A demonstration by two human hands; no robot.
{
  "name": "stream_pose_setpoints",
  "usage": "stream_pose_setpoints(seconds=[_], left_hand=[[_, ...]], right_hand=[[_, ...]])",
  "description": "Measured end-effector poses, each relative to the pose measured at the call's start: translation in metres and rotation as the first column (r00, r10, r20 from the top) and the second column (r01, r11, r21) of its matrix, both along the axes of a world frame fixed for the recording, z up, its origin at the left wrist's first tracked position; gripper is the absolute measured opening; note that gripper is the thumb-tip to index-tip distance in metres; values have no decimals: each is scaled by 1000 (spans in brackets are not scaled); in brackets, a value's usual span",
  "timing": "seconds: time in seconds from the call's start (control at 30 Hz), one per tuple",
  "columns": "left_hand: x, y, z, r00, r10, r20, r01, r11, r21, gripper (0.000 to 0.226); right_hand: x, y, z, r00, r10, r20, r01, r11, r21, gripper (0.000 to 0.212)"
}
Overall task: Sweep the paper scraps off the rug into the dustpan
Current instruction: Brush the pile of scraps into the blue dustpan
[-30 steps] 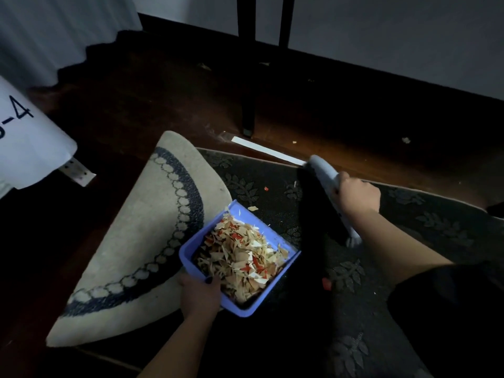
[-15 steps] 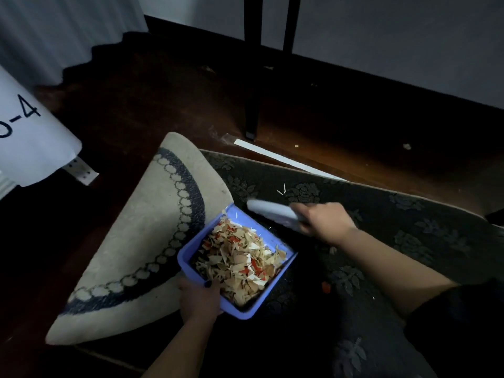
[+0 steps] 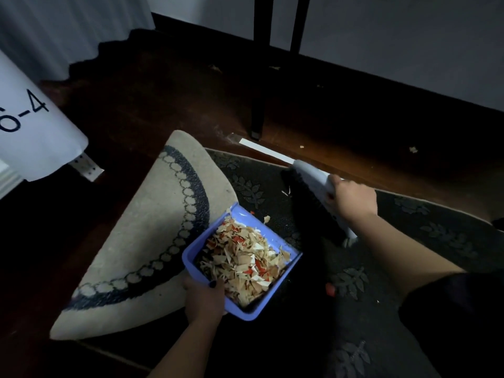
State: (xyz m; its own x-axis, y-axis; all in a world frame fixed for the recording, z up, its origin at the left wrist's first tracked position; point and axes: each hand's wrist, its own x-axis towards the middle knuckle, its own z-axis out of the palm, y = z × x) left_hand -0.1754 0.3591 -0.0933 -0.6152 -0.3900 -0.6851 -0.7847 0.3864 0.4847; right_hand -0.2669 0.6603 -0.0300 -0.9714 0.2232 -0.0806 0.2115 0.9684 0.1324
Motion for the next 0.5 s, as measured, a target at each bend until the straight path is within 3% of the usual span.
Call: stream_pose_setpoints(seconds=[0.13, 0.33, 0.5], left_hand=[[0, -2, -2, 1000, 16, -12, -16, 1000, 12, 66], [0, -4, -7, 1000, 13, -13, -13, 1000, 0, 67], [-1, -3, -10, 1000, -6, 2, 7, 1000, -26, 63]], right_hand=[[-3, -11, -16, 998, -37, 55, 39, 999, -34, 36], [10, -23, -14, 954, 255, 154, -247, 966, -72, 42], [35, -12, 1, 909, 408, 83, -402, 912, -79, 48]])
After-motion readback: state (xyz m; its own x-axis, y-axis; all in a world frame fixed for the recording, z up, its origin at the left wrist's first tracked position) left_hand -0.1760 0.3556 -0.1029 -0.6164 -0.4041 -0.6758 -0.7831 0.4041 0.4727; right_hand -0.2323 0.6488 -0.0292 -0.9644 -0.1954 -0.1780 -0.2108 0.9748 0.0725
